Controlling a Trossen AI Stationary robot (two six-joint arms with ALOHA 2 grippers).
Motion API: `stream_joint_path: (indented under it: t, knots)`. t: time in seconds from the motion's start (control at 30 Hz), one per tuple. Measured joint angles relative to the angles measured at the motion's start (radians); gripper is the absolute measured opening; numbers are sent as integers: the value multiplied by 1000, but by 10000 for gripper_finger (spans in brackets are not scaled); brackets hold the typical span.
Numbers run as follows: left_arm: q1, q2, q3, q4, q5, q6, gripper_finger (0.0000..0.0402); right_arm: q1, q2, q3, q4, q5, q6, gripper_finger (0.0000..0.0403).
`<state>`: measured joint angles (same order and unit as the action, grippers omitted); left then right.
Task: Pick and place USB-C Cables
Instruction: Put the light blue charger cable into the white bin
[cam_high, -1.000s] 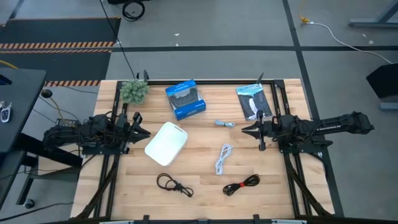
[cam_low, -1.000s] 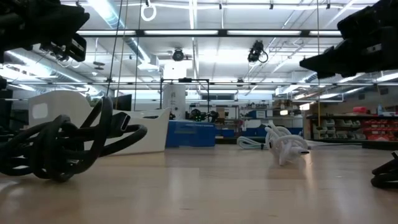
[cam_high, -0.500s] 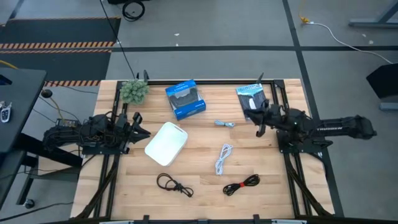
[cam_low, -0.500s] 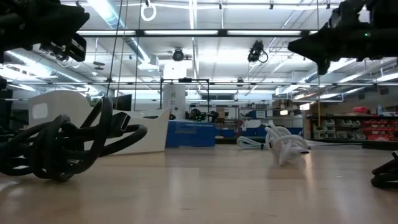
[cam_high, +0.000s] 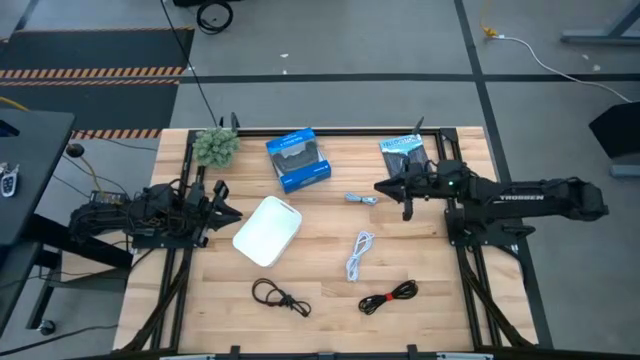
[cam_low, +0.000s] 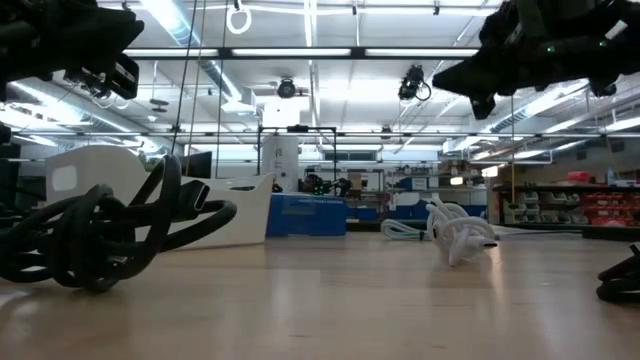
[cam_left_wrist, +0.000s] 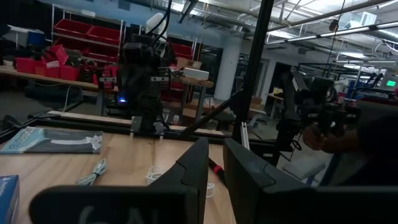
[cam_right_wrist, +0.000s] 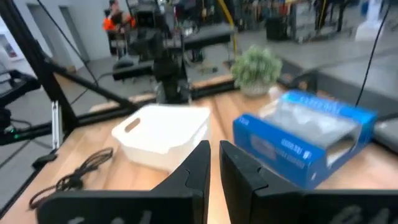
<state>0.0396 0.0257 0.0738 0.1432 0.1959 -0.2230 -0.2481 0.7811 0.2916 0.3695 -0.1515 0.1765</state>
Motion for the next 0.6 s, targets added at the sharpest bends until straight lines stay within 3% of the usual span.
stream_joint_path:
  t: [0.4, 0.6]
  knots:
    - [0, 0, 0, 2, 0, 0, 57, 5, 231, 0, -39, 0, 2, 43]
    - [0, 0, 0, 2, 0, 0, 57, 5, 309, 37, -150, 3, -54, 54]
